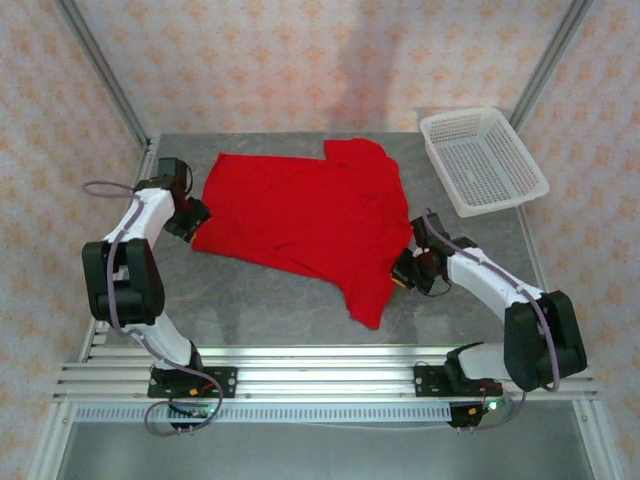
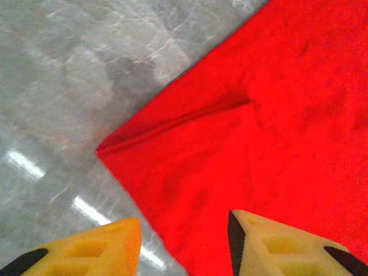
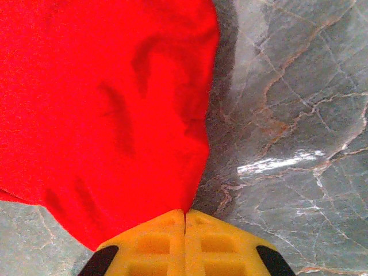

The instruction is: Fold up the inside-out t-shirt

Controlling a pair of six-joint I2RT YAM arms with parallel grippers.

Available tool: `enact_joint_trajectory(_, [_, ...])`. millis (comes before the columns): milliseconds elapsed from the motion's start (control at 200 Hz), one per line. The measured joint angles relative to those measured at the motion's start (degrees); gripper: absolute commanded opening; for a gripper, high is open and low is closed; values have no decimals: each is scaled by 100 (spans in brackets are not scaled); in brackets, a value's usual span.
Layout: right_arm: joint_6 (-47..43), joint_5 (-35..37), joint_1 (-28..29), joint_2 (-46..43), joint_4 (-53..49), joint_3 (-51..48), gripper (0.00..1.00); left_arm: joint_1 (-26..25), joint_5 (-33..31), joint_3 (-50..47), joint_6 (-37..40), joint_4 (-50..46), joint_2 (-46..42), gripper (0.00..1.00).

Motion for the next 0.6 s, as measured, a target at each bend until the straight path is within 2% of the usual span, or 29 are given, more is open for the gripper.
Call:
enact_joint_trajectory(335, [-2, 44, 0, -76, -208, -39, 0, -2, 81, 920, -17, 435, 1355, 41])
enact_joint_trajectory(600, [-2, 162, 0, -227, -431, -37, 0, -28, 149, 1429, 7, 481, 1978, 33])
